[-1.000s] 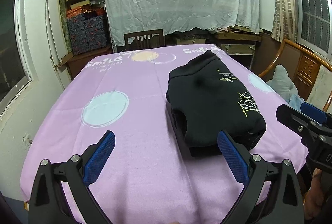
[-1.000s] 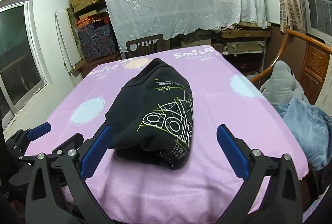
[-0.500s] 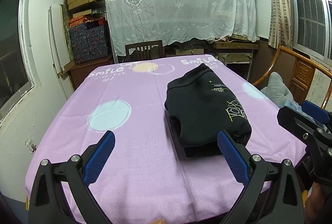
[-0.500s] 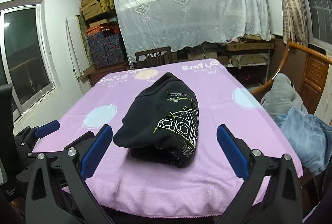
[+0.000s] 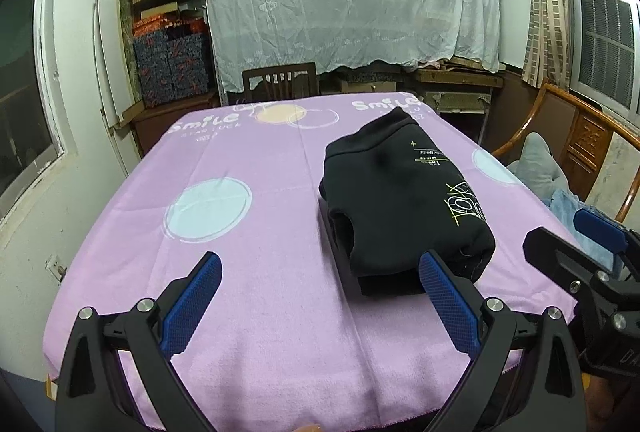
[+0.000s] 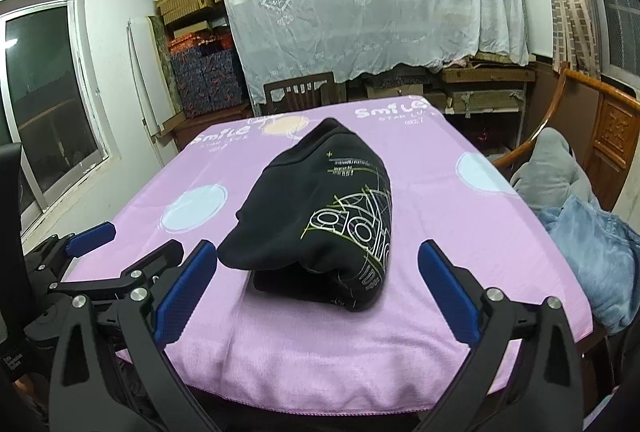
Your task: Fold large clothes
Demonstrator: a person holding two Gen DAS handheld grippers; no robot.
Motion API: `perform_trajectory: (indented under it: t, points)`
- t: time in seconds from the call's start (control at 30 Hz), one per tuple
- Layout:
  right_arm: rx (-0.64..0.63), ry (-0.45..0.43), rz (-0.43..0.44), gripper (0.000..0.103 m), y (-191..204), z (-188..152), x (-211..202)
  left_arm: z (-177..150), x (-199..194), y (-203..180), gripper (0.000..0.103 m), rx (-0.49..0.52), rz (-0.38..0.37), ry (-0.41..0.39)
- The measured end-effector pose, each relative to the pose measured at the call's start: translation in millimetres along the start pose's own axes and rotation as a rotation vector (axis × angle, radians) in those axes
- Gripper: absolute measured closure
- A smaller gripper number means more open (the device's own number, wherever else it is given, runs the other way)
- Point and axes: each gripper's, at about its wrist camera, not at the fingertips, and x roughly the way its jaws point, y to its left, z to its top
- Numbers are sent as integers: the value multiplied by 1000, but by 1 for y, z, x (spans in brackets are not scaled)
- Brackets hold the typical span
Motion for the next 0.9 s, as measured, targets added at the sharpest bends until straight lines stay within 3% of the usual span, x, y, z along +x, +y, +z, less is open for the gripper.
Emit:
perform_trajectory:
  t: [0.9]
  points:
    - [20,37,15,5,-3,-1,13,-1,5,1,4,-7,-6,3]
